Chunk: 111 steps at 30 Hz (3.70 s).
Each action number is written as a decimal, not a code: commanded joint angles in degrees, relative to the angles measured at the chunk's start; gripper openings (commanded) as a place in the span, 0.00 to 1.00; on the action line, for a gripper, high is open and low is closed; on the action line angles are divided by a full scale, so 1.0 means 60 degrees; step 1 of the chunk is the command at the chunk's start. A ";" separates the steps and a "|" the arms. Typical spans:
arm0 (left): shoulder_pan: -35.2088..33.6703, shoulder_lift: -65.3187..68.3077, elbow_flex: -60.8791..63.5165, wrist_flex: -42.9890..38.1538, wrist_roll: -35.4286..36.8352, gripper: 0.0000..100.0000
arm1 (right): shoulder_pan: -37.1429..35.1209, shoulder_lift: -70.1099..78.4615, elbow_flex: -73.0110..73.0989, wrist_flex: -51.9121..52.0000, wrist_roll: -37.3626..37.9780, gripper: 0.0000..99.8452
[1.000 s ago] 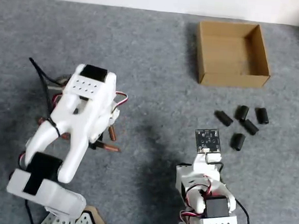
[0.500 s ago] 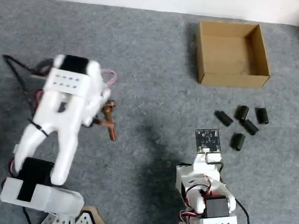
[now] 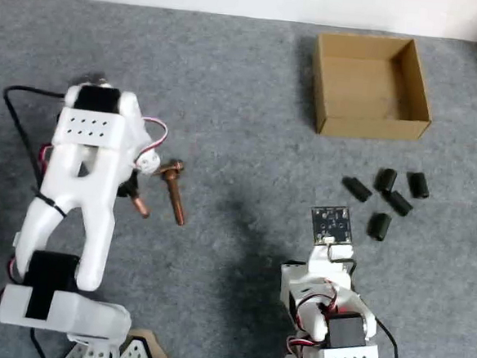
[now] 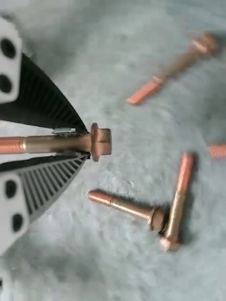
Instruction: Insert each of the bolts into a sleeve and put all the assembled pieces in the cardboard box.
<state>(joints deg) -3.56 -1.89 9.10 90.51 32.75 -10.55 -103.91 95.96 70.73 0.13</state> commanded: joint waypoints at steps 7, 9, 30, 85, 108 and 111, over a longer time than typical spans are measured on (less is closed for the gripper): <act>0.0212 -0.0110 0.1385 -0.4117 -0.0938 0.00 | 0.0125 0.0007 0.0945 -0.0315 -0.0015 0.00; 0.0359 -0.0110 0.1648 -0.4586 -0.0938 0.00 | 0.0125 0.0007 0.0945 -0.0315 -0.0015 0.00; 0.1092 -0.4593 0.9575 -1.4212 -0.1245 0.00 | 0.0110 0.0007 0.0945 -0.0300 -0.0029 0.00; 0.0432 -0.3524 0.9385 -1.3919 -0.0322 0.00 | 0.5282 1.7971 -1.3795 -0.0667 -0.0029 0.01; 0.0432 -0.3524 0.9385 -1.3919 -0.0322 0.00 | 0.5868 2.0652 -1.6623 0.1106 -0.0015 0.17; 0.0432 -0.3524 0.9385 -1.3919 -0.0322 0.00 | 0.5766 2.0974 -1.6623 0.1121 -0.0015 0.17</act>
<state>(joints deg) -0.66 -22.81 66.95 7.34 30.46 25.14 21.80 -1.27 76.79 0.13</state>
